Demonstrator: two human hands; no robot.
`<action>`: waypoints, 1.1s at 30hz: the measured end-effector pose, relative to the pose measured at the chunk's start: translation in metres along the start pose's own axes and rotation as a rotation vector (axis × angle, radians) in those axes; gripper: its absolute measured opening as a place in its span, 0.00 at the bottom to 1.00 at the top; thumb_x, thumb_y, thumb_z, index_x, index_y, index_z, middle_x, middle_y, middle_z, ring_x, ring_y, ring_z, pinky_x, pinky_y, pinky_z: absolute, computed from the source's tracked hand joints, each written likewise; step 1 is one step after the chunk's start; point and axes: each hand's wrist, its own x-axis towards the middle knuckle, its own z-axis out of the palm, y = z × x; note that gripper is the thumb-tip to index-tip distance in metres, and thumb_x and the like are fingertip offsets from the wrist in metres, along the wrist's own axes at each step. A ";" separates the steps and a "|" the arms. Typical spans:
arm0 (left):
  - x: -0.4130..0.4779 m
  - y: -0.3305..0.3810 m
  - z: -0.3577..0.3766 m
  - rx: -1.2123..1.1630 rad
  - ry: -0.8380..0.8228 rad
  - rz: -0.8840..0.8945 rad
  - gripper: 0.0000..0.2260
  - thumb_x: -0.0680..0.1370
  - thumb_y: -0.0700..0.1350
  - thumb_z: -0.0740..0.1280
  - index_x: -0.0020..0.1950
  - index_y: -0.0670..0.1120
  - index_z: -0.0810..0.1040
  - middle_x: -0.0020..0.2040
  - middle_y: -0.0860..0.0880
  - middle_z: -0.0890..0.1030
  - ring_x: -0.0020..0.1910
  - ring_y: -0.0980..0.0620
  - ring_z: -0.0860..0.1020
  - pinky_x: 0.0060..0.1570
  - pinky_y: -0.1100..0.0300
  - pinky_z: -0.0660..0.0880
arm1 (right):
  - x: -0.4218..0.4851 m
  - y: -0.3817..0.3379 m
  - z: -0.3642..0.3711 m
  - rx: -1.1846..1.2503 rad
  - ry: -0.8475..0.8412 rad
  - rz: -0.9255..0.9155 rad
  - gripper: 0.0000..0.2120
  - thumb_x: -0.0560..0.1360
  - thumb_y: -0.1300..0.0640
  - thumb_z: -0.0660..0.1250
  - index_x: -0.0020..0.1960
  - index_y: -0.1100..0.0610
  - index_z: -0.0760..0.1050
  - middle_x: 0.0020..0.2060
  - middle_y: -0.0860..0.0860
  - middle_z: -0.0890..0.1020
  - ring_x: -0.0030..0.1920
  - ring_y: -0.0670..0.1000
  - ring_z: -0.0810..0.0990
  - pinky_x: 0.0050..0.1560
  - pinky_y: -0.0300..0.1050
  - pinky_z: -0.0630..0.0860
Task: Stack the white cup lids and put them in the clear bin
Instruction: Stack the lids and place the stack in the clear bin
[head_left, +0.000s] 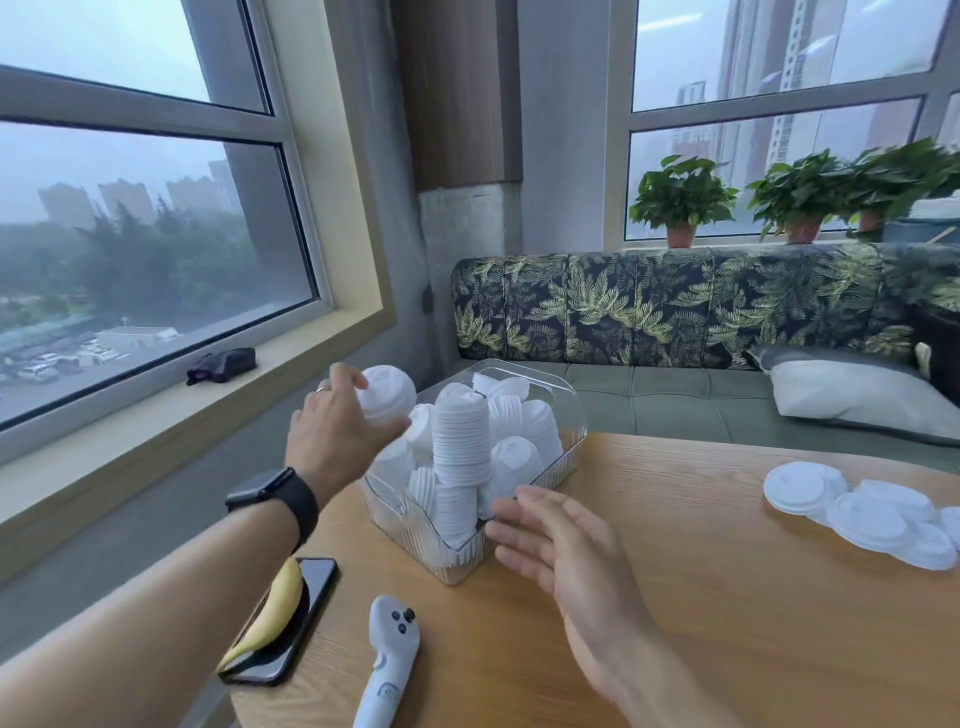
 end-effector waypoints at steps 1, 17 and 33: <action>0.006 -0.006 0.003 0.037 -0.024 -0.012 0.25 0.70 0.58 0.75 0.57 0.52 0.65 0.51 0.47 0.76 0.50 0.42 0.74 0.51 0.48 0.72 | 0.001 0.002 0.002 -0.002 0.000 0.008 0.07 0.81 0.59 0.68 0.55 0.61 0.81 0.49 0.56 0.88 0.52 0.57 0.88 0.57 0.53 0.83; 0.028 -0.041 0.063 0.286 -0.164 -0.012 0.23 0.74 0.59 0.73 0.58 0.49 0.67 0.58 0.46 0.79 0.56 0.43 0.77 0.54 0.49 0.68 | 0.016 0.017 -0.003 -0.075 -0.021 0.026 0.07 0.80 0.61 0.68 0.57 0.60 0.80 0.48 0.55 0.89 0.46 0.52 0.86 0.51 0.49 0.83; 0.034 -0.039 0.062 0.280 -0.159 -0.077 0.14 0.77 0.58 0.68 0.56 0.51 0.75 0.59 0.46 0.77 0.57 0.43 0.76 0.58 0.47 0.70 | 0.016 0.029 -0.023 -0.117 0.003 0.038 0.07 0.80 0.61 0.67 0.56 0.58 0.81 0.45 0.54 0.89 0.42 0.49 0.84 0.40 0.43 0.80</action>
